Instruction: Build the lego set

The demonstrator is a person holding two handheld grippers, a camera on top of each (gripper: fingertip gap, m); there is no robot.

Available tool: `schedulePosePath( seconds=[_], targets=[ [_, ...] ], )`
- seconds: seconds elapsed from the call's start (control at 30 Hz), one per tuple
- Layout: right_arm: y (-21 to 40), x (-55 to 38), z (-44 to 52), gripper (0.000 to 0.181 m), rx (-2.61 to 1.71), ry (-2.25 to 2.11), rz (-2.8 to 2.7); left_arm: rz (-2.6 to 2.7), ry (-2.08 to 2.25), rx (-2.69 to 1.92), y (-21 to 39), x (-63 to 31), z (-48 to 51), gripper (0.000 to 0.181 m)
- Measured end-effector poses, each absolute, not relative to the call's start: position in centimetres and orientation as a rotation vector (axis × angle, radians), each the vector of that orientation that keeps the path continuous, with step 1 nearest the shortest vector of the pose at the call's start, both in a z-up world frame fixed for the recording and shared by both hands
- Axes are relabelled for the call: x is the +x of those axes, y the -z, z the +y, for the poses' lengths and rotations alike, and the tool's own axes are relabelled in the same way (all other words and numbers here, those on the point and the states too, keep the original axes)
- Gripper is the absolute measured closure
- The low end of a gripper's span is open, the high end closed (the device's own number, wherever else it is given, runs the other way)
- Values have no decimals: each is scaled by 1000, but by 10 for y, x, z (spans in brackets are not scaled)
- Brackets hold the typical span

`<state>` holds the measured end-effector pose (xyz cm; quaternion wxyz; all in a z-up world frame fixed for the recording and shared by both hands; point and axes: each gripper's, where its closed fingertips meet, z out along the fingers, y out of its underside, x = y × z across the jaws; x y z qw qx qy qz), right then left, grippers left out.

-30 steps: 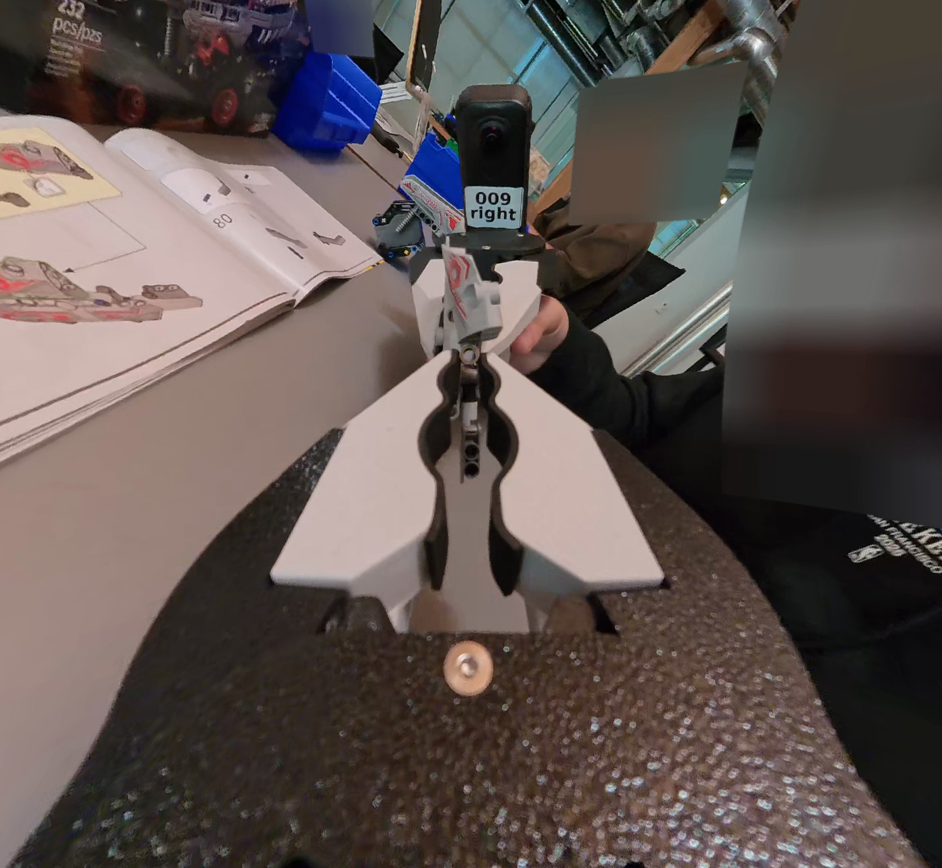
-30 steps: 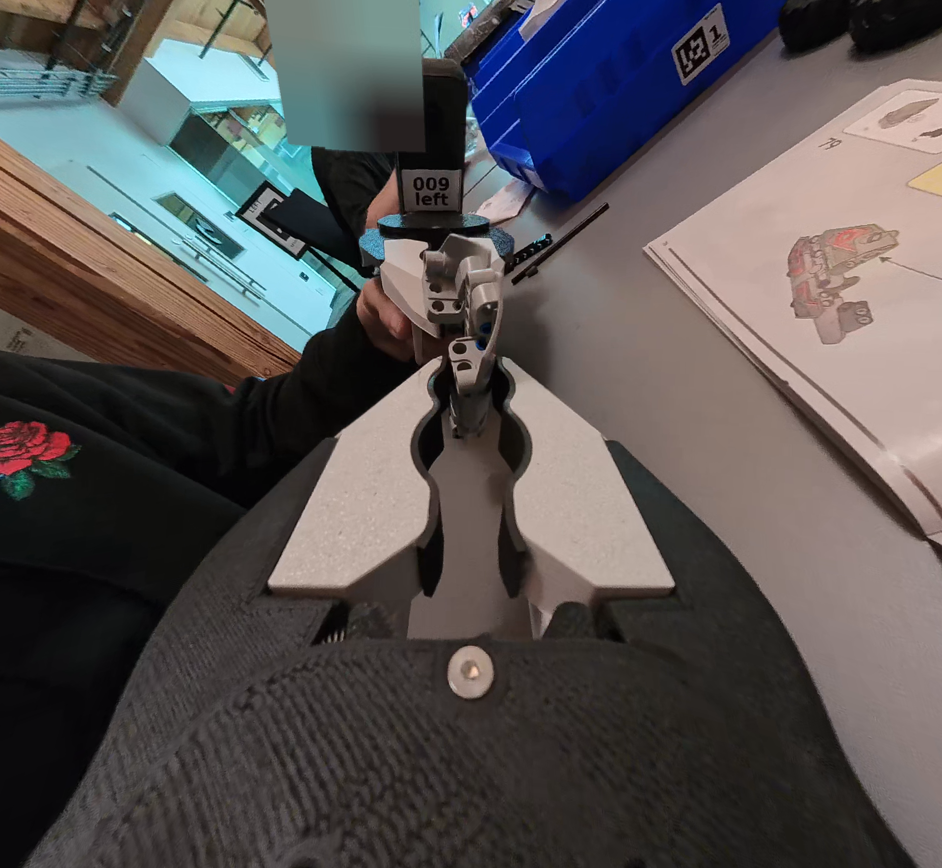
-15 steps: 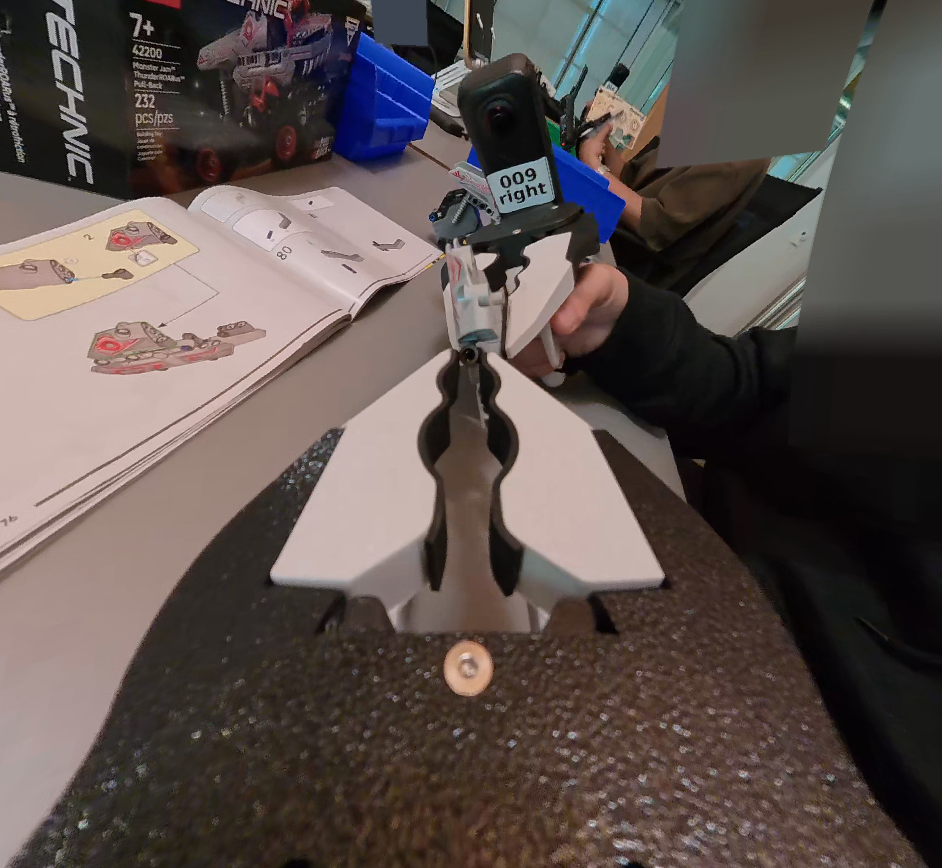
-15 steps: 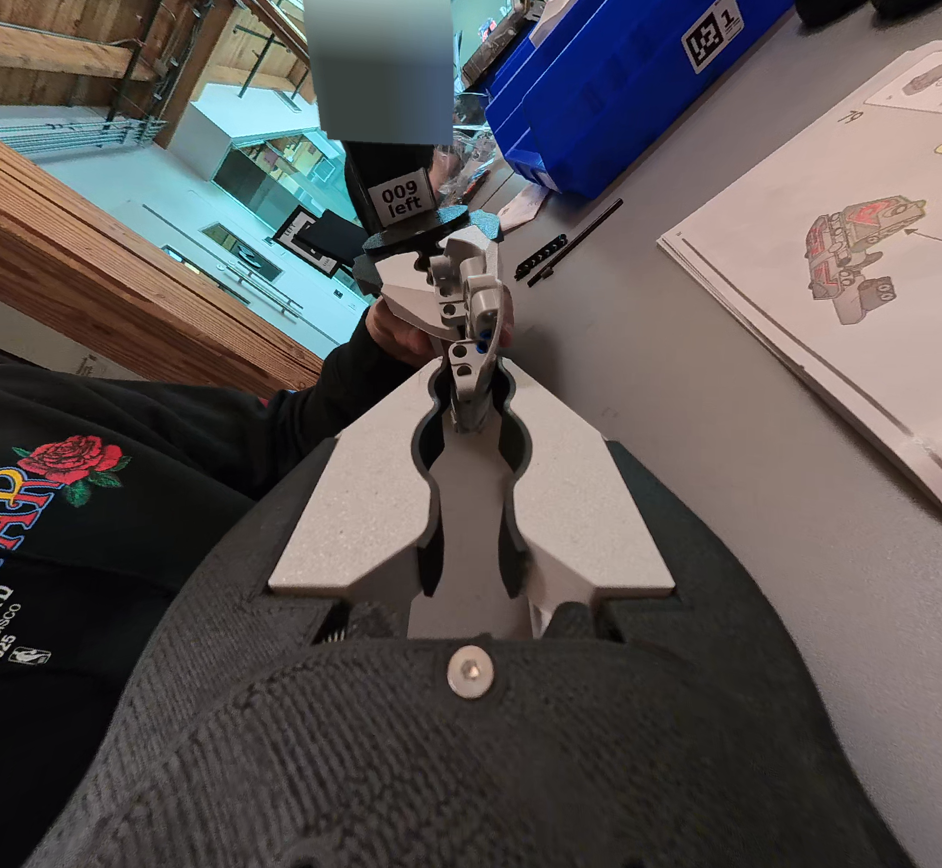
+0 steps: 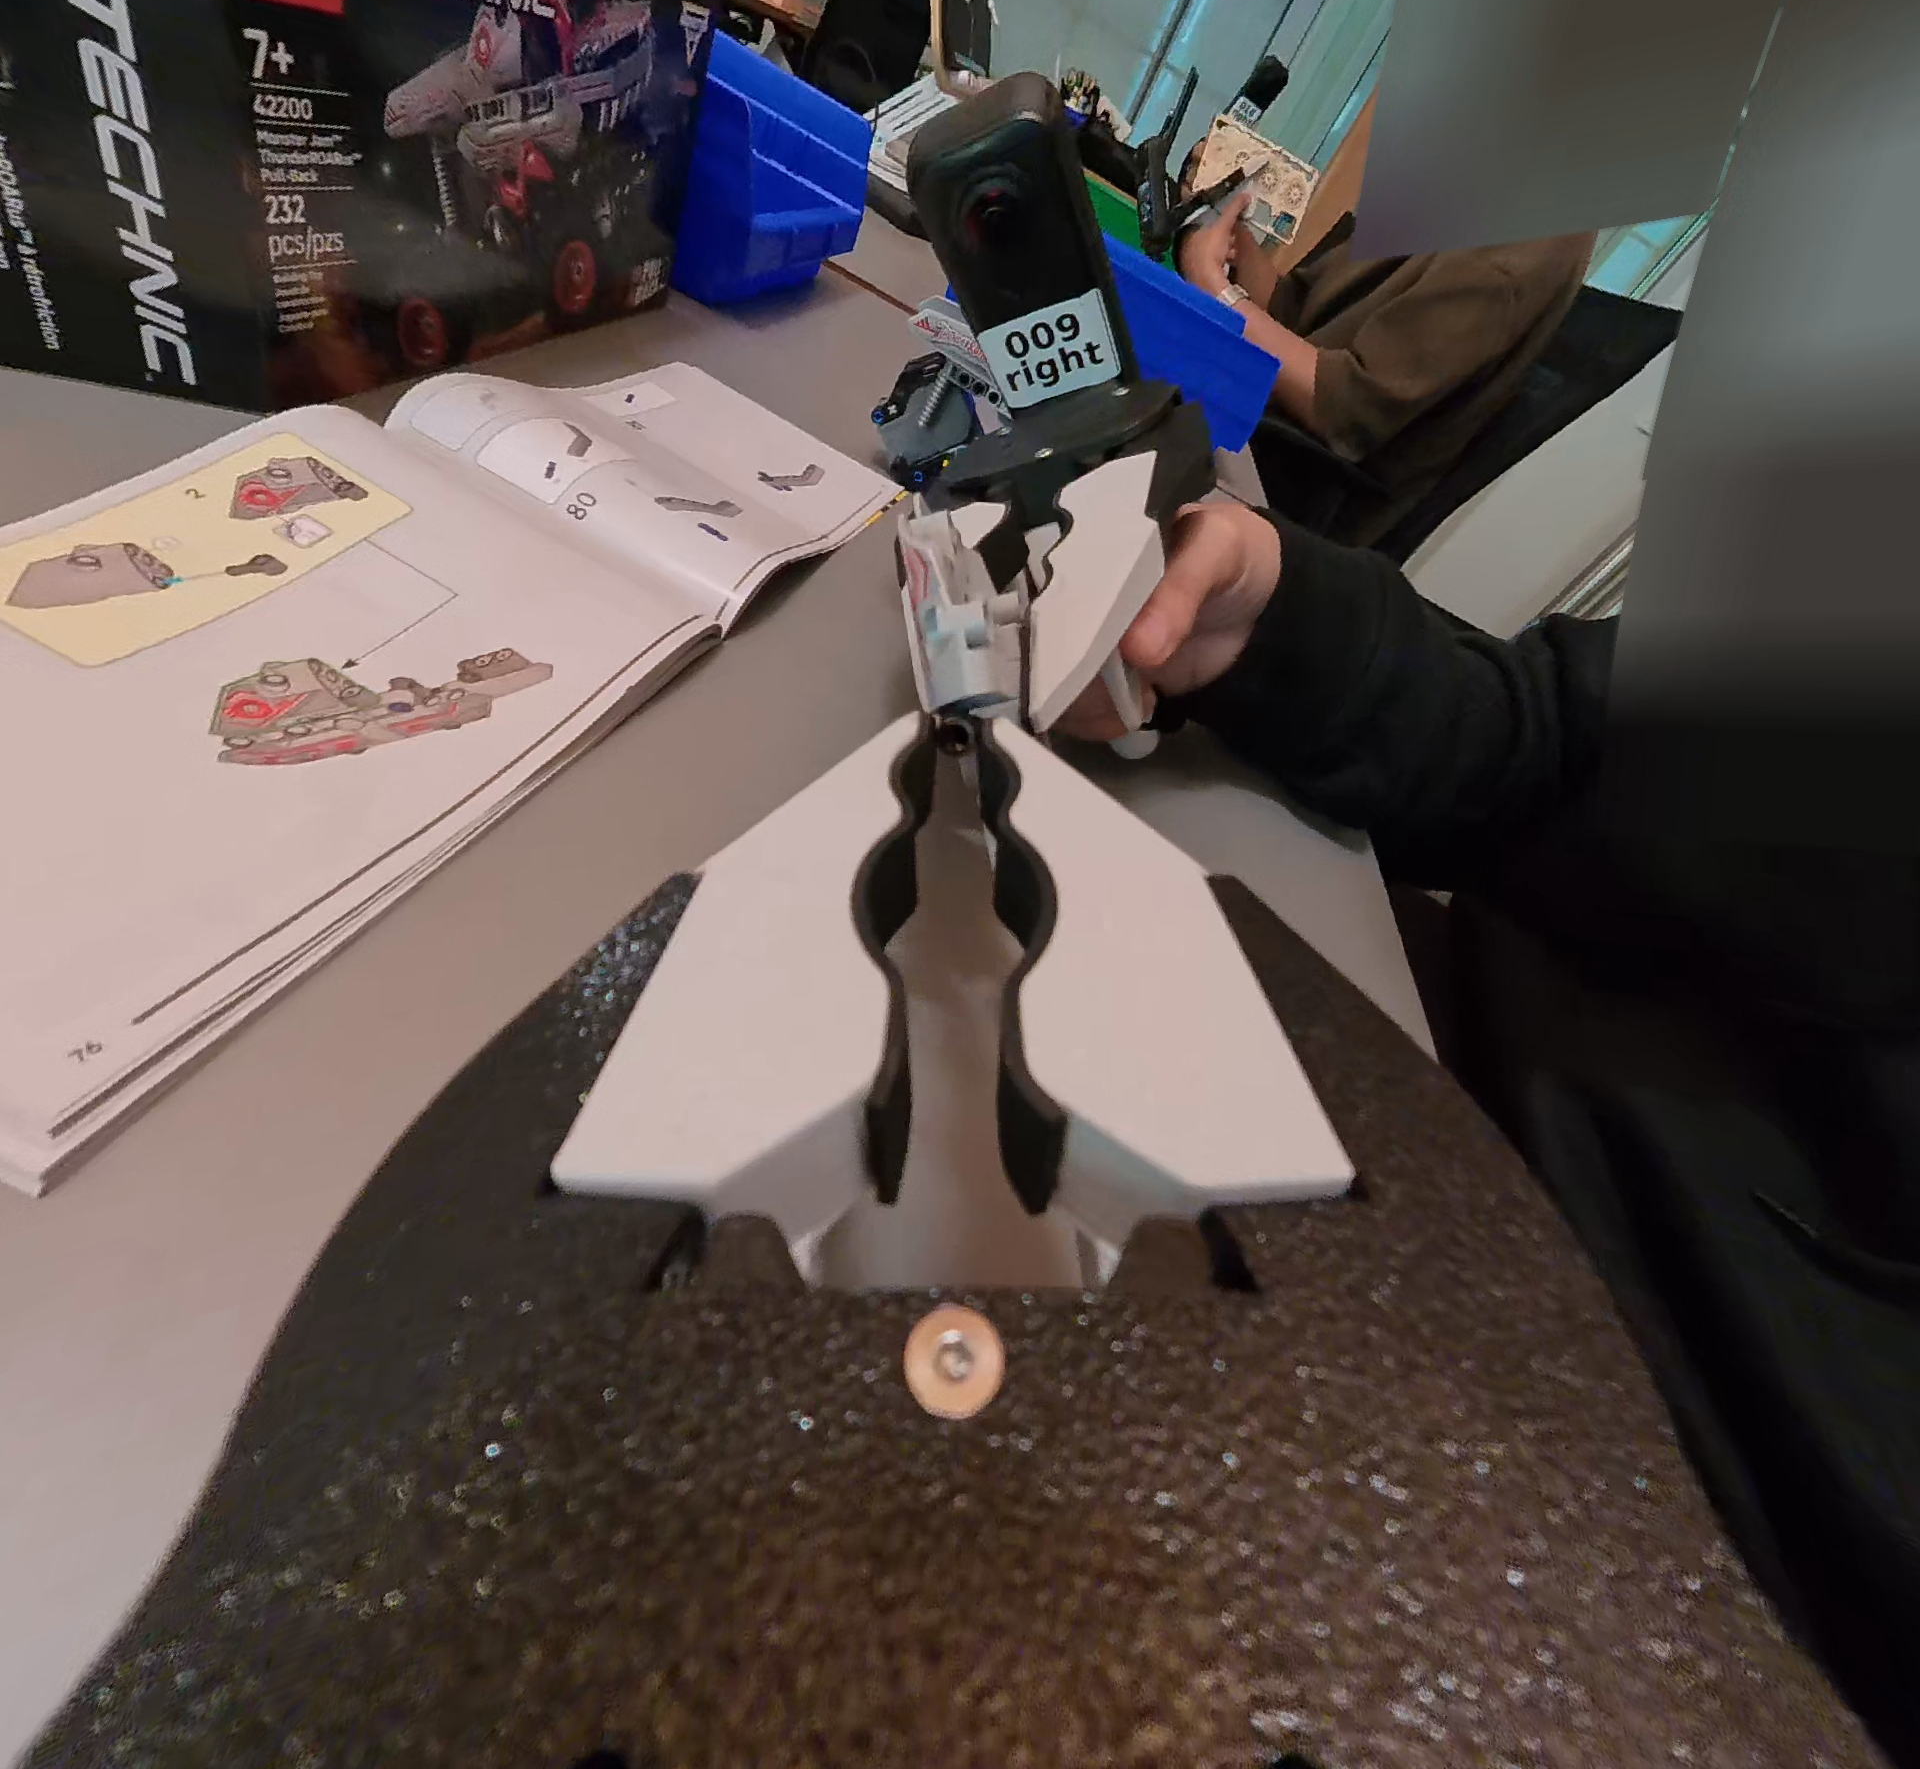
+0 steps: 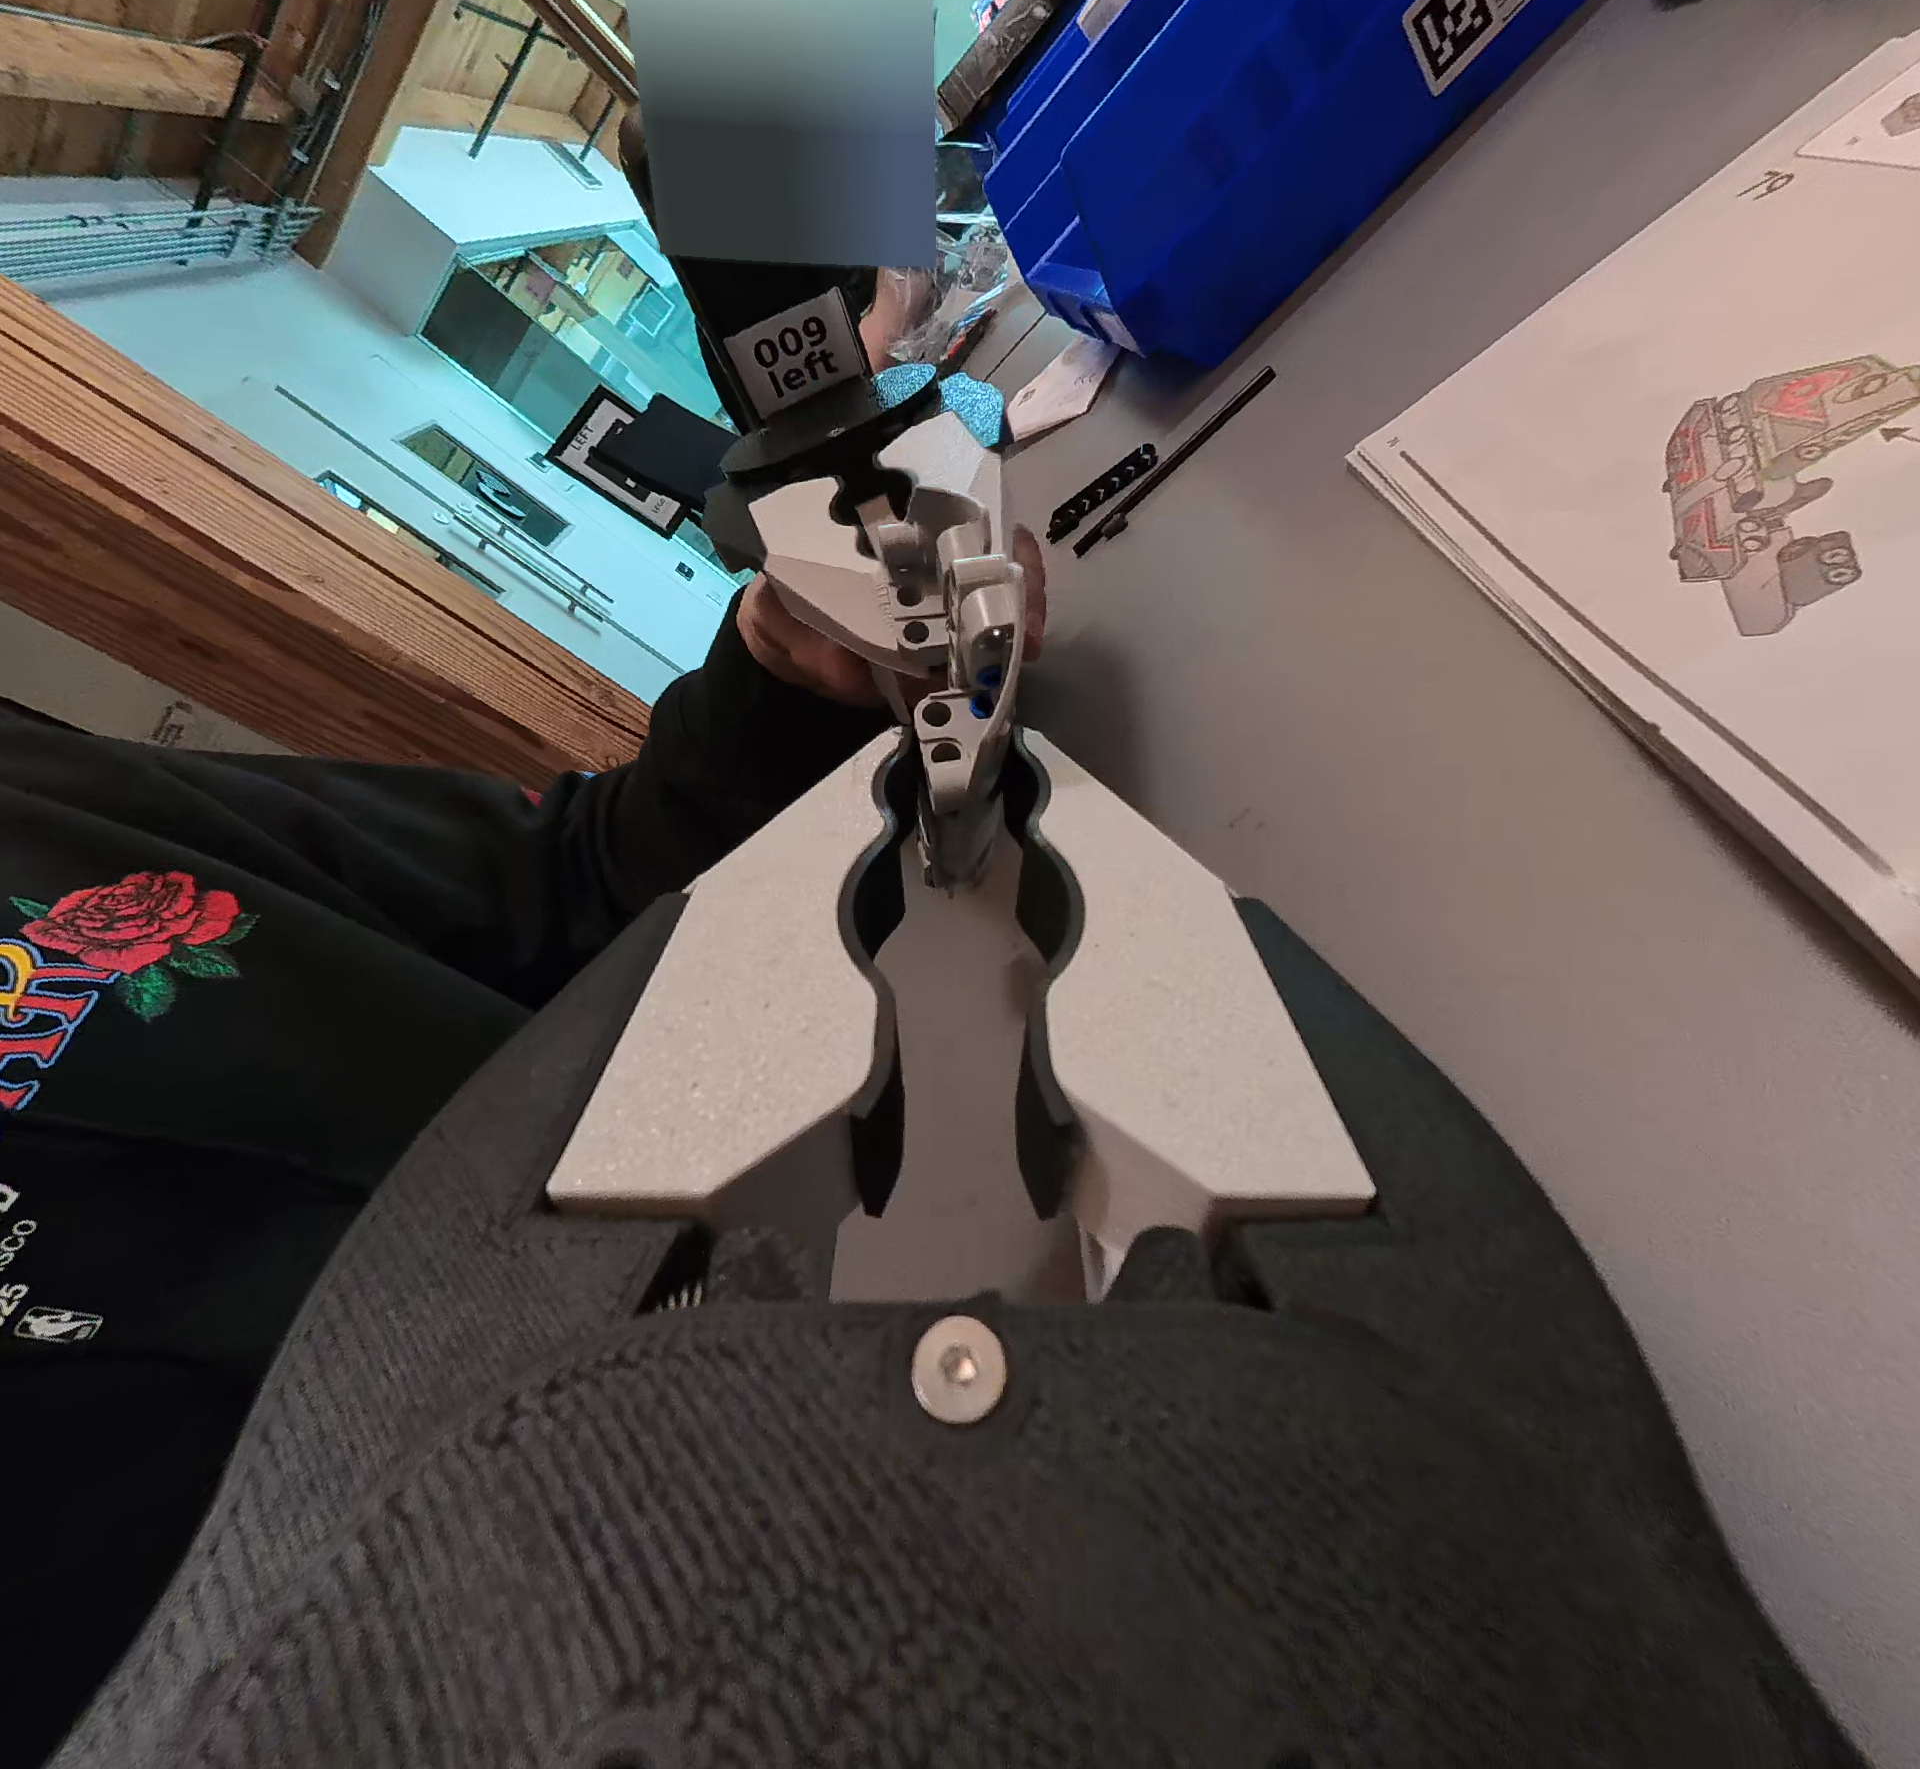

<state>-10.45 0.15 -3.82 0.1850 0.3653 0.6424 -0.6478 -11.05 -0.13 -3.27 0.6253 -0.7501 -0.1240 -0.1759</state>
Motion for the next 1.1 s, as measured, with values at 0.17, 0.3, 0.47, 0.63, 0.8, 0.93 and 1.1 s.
schedulePosePath(
  seconds=[0.17, 0.3, 0.47, 0.63, 0.8, 0.93, 1.1],
  targets=[
    [39, -104, 1, 167, 1032, 1822, 1805, -277, 362, -1725, 33, -111, -1, 177],
    [29, -104, 2, 167, 1005, 1864, 1700, -362, 499, -1587, 21, -112, 2, 177],
    [25, -104, 2, 167, 1002, 1880, 1642, -403, 561, -1531, 18, -113, 3, 177],
    [29, -104, 2, 167, 1013, 1860, 1677, -372, 456, -1562, 18, -114, 5, 177],
    [28, -103, 2, 167, 1003, 1861, 1685, -362, 415, -1556, 17, -116, 6, 177],
    [27, -104, 2, 167, 990, 1888, 1711, -416, 510, -1532, 17, -115, 6, 177],
    [26, -106, 2, 167, 990, 1914, 1706, -466, 581, -1491, 17, -118, 4, 177]
  ],
)
